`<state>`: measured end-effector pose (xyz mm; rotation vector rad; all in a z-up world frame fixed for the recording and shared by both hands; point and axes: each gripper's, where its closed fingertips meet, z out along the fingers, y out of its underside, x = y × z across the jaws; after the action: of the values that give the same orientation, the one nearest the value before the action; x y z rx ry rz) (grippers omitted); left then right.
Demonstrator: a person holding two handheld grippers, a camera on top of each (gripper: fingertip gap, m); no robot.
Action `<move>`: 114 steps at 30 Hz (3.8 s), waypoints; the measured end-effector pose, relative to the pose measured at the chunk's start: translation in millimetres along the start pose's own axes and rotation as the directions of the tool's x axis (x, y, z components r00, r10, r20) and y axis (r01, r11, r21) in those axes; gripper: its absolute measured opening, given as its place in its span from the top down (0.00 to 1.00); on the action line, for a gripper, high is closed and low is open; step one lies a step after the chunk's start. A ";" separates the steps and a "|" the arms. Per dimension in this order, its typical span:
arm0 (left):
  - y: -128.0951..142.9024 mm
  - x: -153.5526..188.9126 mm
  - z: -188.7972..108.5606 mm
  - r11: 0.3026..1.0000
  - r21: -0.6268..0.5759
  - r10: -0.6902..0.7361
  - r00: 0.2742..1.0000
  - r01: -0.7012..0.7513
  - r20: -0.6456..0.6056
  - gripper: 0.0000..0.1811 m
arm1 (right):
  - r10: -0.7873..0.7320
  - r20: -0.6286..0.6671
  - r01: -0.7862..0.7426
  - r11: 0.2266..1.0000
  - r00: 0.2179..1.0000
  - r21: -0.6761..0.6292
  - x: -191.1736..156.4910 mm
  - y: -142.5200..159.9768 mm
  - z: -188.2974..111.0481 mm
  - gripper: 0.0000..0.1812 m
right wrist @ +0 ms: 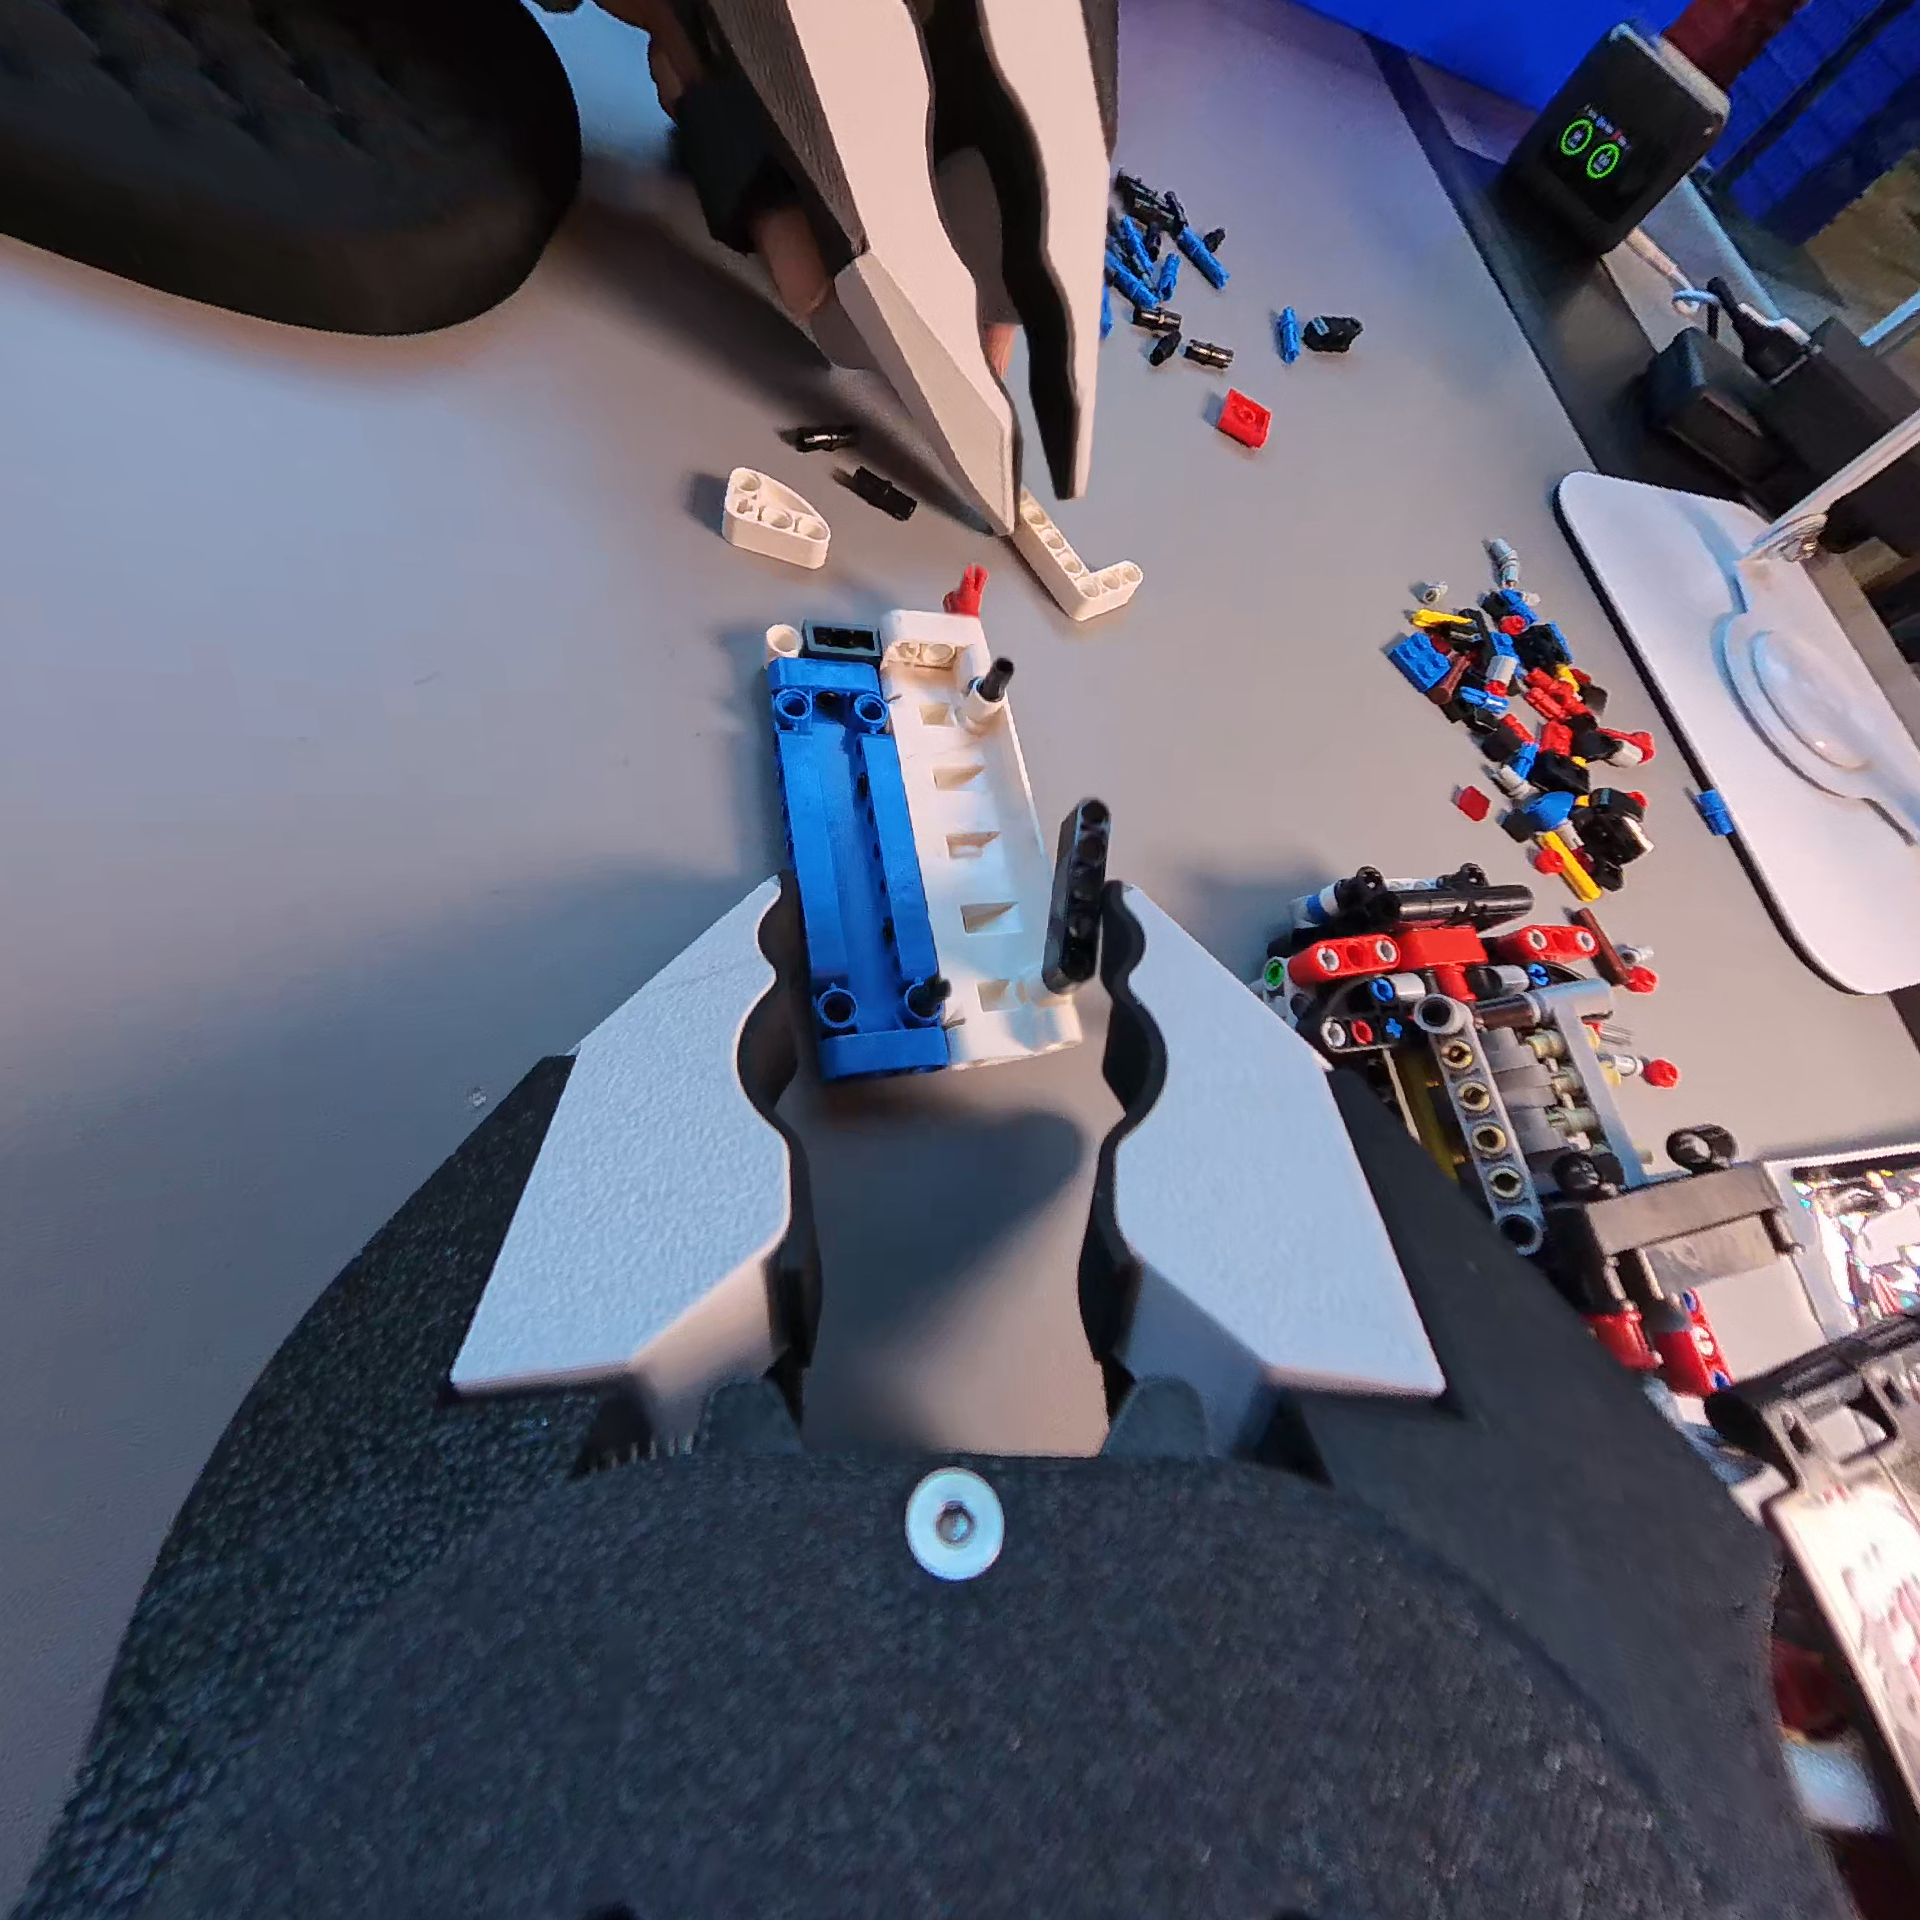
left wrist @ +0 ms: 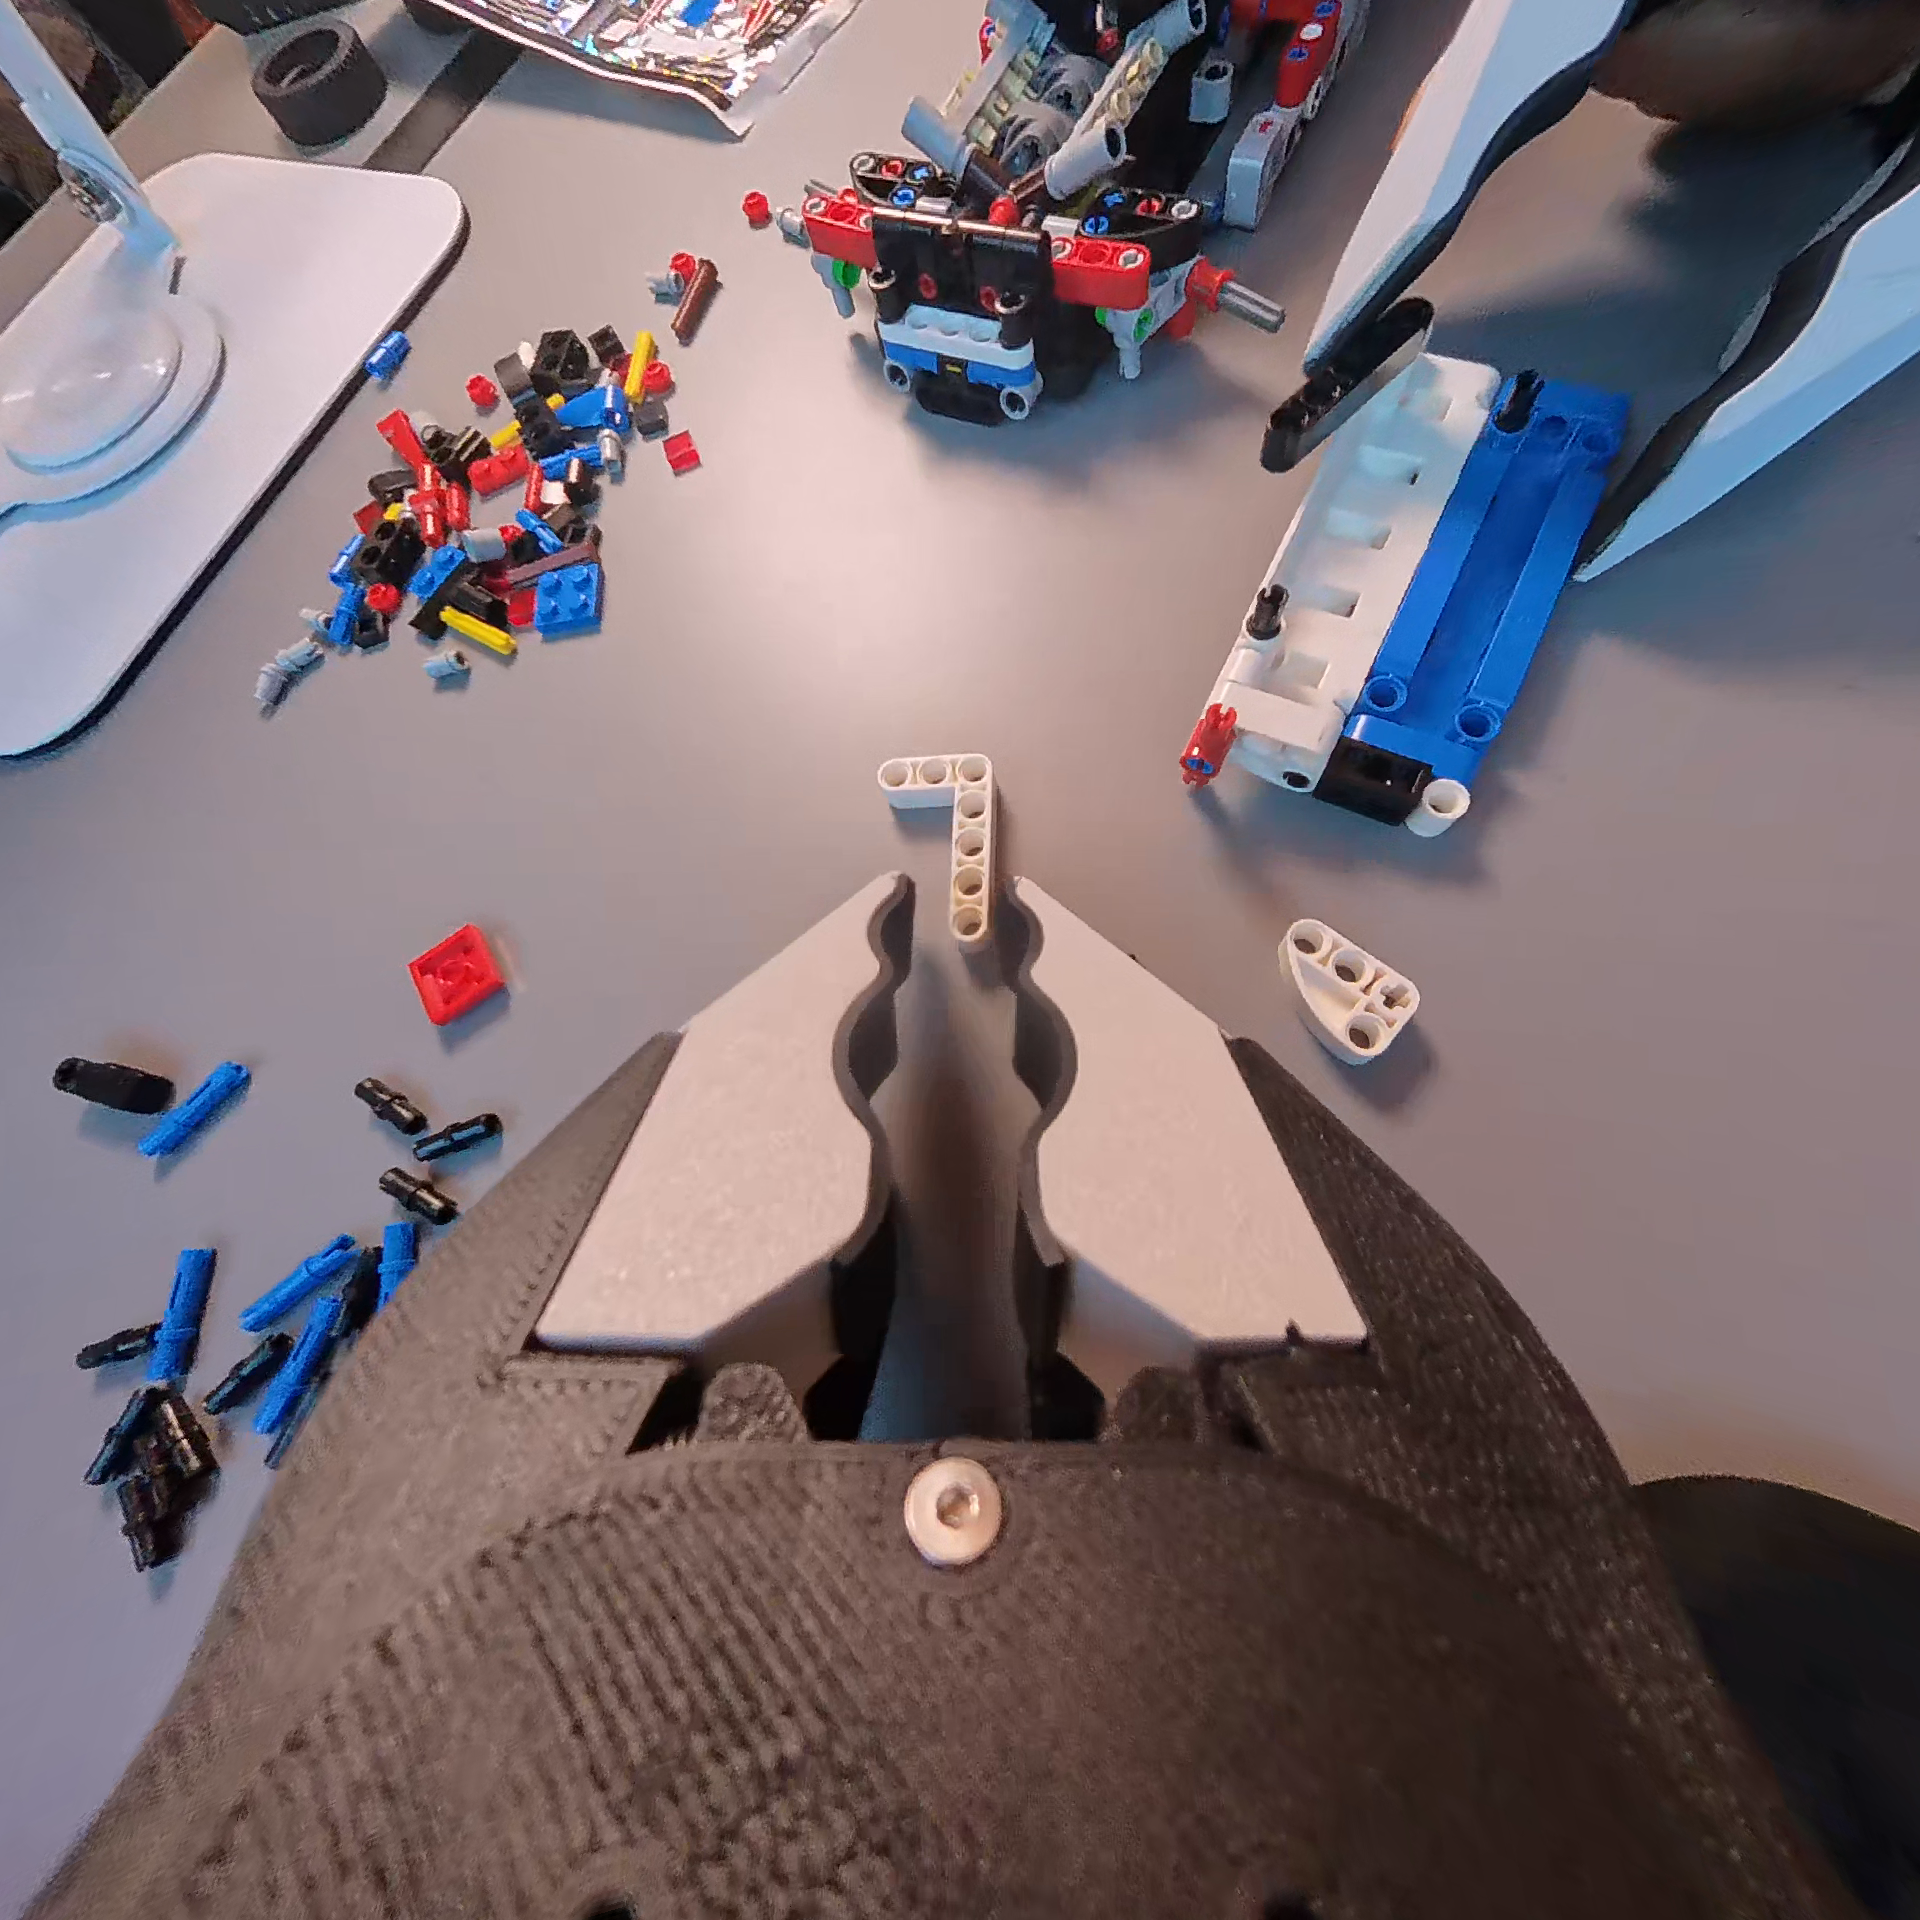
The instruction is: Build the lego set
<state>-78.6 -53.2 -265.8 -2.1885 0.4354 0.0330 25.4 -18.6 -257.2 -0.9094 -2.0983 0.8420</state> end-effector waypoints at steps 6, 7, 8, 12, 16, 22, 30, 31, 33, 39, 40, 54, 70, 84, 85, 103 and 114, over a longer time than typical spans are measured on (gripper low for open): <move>-9.0 -21.0 -26.3 0.991 0.089 -0.096 0.995 0.097 -0.018 0.87 | 0.046 -0.039 -0.042 0.993 0.998 0.111 8.1 -15.6 -14.8 0.65; -10.3 -18.2 -33.5 0.989 0.097 -0.104 0.992 0.111 -0.067 0.86 | 0.047 -0.047 -0.041 0.992 0.998 0.120 9.8 -16.8 -17.9 0.65; -10.1 -12.3 -40.1 0.988 0.095 -0.111 0.985 0.123 -0.130 0.86 | 0.045 -0.055 -0.038 0.992 0.997 0.123 11.3 -16.6 -20.6 0.66; 2.2 13.9 -51.3 0.995 0.042 -0.074 0.952 0.091 -0.296 0.81 | 0.051 -0.087 -0.038 0.988 0.995 0.149 17.1 -17.9 -29.2 0.67; 17.8 25.4 -42.2 1.000 -0.022 -0.018 0.949 0.011 -0.314 0.80 | 0.053 -0.113 -0.032 0.983 0.992 0.180 20.9 -23.0 -35.1 0.69; 27.7 21.6 -36.5 0.998 -0.053 0.002 0.958 -0.018 -0.287 0.87 | 0.050 -0.127 -0.025 0.981 0.991 0.192 22.5 -24.0 -40.0 0.71; 27.6 13.5 -33.9 0.999 -0.038 0.028 0.971 -0.038 -0.236 0.99 | 0.052 -0.129 -0.028 0.983 0.990 0.181 22.8 -21.3 -39.0 0.72; 27.5 12.9 -34.0 0.999 -0.035 0.028 0.972 -0.038 -0.233 1.00 | 0.053 -0.130 -0.029 0.983 0.990 0.180 23.1 -21.0 -39.0 0.72; 27.4 10.6 -33.9 0.999 -0.030 0.033 0.974 -0.040 -0.222 1.00 | 0.054 -0.133 -0.030 0.984 0.990 0.175 23.8 -20.0 -38.9 0.73; 22.9 13.3 -38.0 1.000 0.006 0.008 0.966 -0.007 -0.258 0.91 | 0.051 -0.141 -0.026 0.985 0.989 0.172 24.7 -19.5 -39.6 0.73; 22.2 16.0 -39.0 1.000 0.012 0.000 0.960 0.003 -0.279 0.88 | 0.050 -0.143 -0.025 0.985 0.988 0.170 24.9 -19.2 -39.6 0.74; 24.7 36.7 -43.2 1.000 0.018 0.029 0.926 -0.024 -0.376 0.78 | 0.046 -0.141 -0.024 0.988 0.989 0.152 23.7 -16.0 -37.2 0.74; 24.3 37.3 -33.5 0.997 -0.026 0.059 0.946 -0.071 -0.319 0.82 | 0.044 -0.145 -0.027 0.993 0.988 0.115 24.5 -9.0 -33.4 0.75; 13.2 21.0 -17.7 0.994 0.025 0.113 0.978 -0.110 -0.177 0.92 | 0.046 -0.148 -0.030 0.994 0.988 0.103 25.2 -6.4 -32.4 0.75; 13.0 20.4 -17.3 0.994 0.025 0.113 0.979 -0.110 -0.172 0.92 | 0.046 -0.148 -0.031 0.994 0.988 0.103 25.3 -6.4 -32.5 0.75; -23.5 3.2 -38.6 0.970 0.242 0.035 0.994 -0.009 -0.103 0.82 | 0.034 -0.149 -0.019 0.995 0.988 0.099 25.1 -6.7 -32.7 0.76; -50.3 -34.9 -60.2 0.884 0.462 -0.140 0.984 0.075 0.107 0.73 | 0.091 -0.186 -0.055 0.980 0.978 0.191 35.4 -21.0 -42.8 0.73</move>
<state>-103.1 -61.9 -183.9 -1.7270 0.2126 0.0183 33.5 10.0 -205.8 -0.9335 -1.7960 0.9304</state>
